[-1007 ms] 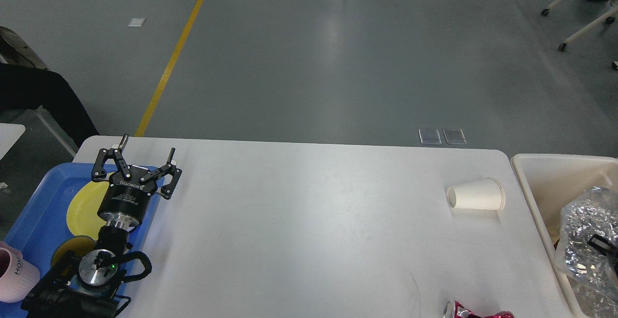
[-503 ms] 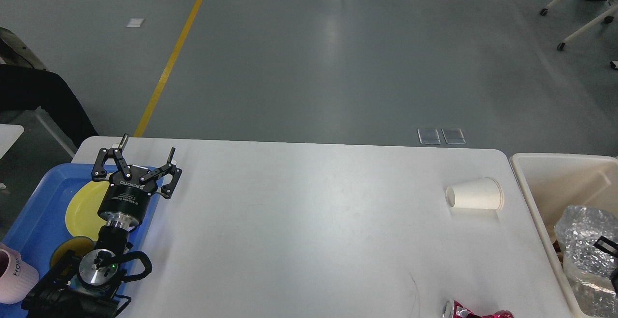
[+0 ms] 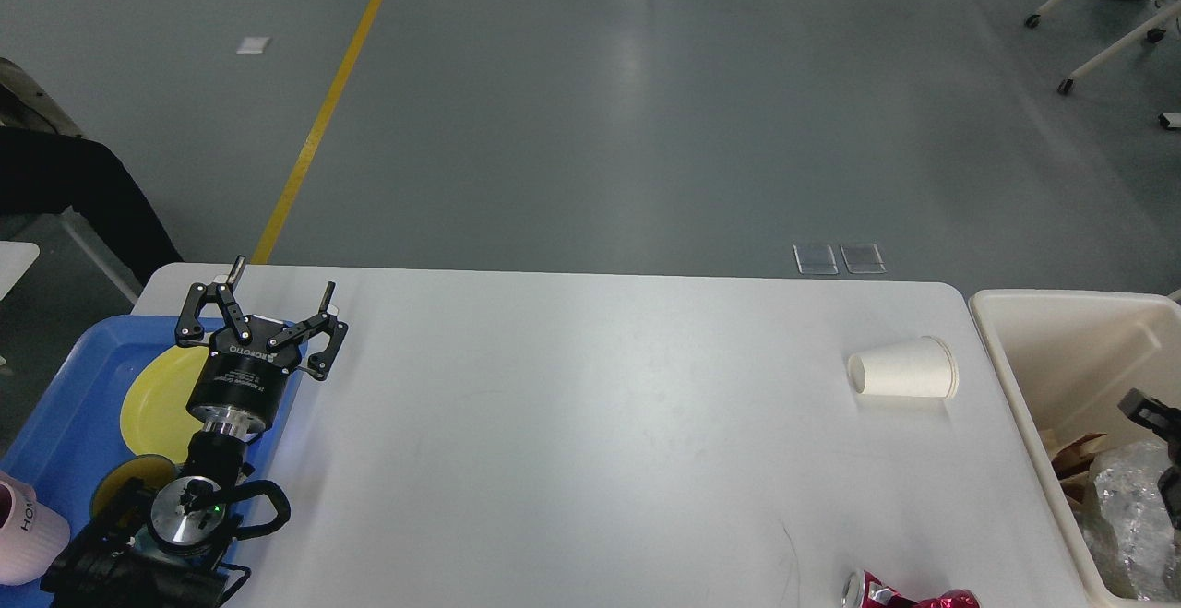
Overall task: Tidy desktop
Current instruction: 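Release the foil in the bin and withdraw the right gripper, then move the right gripper down to the red wrapper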
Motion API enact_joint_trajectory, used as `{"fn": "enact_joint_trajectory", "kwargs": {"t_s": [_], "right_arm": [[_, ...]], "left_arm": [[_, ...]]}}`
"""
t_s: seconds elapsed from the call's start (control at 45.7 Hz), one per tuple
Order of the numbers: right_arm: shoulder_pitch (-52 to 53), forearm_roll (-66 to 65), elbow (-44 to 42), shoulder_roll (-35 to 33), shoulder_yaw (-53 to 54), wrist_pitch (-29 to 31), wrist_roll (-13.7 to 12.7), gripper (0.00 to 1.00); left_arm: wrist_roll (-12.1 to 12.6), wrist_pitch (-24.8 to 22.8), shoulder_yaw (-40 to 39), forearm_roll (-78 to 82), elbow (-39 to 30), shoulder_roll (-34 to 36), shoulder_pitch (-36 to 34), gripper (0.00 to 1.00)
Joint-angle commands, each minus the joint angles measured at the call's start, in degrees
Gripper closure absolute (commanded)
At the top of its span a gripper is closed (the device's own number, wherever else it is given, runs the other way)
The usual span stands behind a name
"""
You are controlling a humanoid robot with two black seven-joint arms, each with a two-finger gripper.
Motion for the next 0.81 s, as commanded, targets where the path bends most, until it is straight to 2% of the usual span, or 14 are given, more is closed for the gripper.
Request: {"fn": "enact_joint_trajectory", "kwargs": {"t_s": [0.0, 0.153, 0.263, 0.328, 0.46, 0.525, 0.788], "right_arm": [[8.7, -2.0, 0.0, -0.3, -0.9, 12.2, -0.2, 0.0], [20.0, -7.6, 2.9, 1.8, -3.1, 25.8, -0.9, 0.0], [30.8, -12.9, 12.1, 2.7, -3.1, 32.4, -1.9, 0.0], [38.4, -16.4, 21.4, 2.8, -3.2, 32.9, -3.4, 0.0], [54.0, -18.2, 45.9, 2.9, -3.3, 32.7, -10.7, 0.0], [60.2, -18.0, 55.6, 3.8, -3.2, 32.6, -12.7, 0.0], [79.4, -14.5, 80.8, 6.3, -3.6, 30.6, -14.1, 0.0]], "left_arm": [[0.0, 0.0, 0.0, 0.0, 0.0, 0.0, 0.0, 0.03], [0.1, 0.0, 0.0, 0.0, 0.0, 0.0, 0.0, 0.03], [0.1, 0.0, 0.0, 0.0, 0.0, 0.0, 0.0, 0.03], [0.1, 0.0, 0.0, 0.0, 0.0, 0.0, 0.0, 0.03], [0.1, 0.0, -0.1, 0.0, 0.0, 0.0, 0.0, 0.03], [0.2, 0.0, -0.1, 0.0, 0.0, 0.0, 0.0, 0.03], [0.2, 0.0, -0.1, 0.0, 0.0, 0.0, 0.0, 0.03]]}}
